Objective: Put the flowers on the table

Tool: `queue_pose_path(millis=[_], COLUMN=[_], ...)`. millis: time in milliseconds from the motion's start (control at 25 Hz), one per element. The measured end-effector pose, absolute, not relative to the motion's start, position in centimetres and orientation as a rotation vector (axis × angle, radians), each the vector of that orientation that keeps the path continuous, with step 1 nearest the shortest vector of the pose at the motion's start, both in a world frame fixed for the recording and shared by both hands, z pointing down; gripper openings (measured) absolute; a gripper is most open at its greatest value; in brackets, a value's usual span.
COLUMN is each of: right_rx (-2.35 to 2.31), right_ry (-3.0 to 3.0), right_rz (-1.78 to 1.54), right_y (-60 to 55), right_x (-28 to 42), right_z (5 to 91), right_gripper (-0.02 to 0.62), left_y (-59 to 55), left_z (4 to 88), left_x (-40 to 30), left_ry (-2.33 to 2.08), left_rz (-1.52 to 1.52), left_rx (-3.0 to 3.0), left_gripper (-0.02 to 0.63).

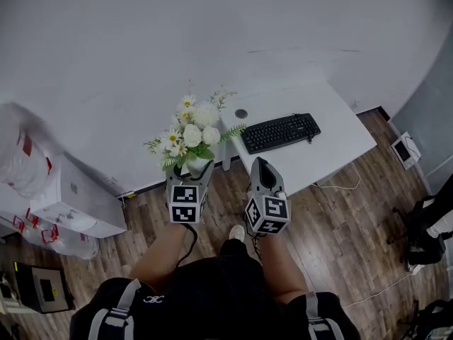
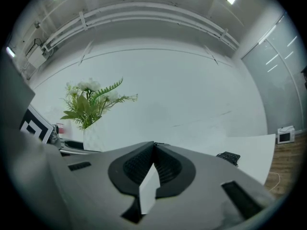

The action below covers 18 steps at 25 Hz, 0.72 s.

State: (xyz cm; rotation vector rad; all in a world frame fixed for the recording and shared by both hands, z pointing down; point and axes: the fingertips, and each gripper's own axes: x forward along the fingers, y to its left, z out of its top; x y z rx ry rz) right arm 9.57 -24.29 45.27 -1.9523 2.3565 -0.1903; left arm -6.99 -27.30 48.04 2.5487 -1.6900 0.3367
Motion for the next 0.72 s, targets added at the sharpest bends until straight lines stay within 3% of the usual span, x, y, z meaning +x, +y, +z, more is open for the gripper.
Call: queue_pose_path(millis=[720], right_rx=[-1.861], right_ry=[2.454], right_rz=[-0.260], right_y=[-23.5], right_x=[8.2], right_z=[46.3], right_gripper=[0.005], left_y=[-27.2], left_z=[48.7], left_x=[-7.8], left_ry=[-1.745], left_rz=[0.343], left_rx=[2.482], left_gripper=[0.350])
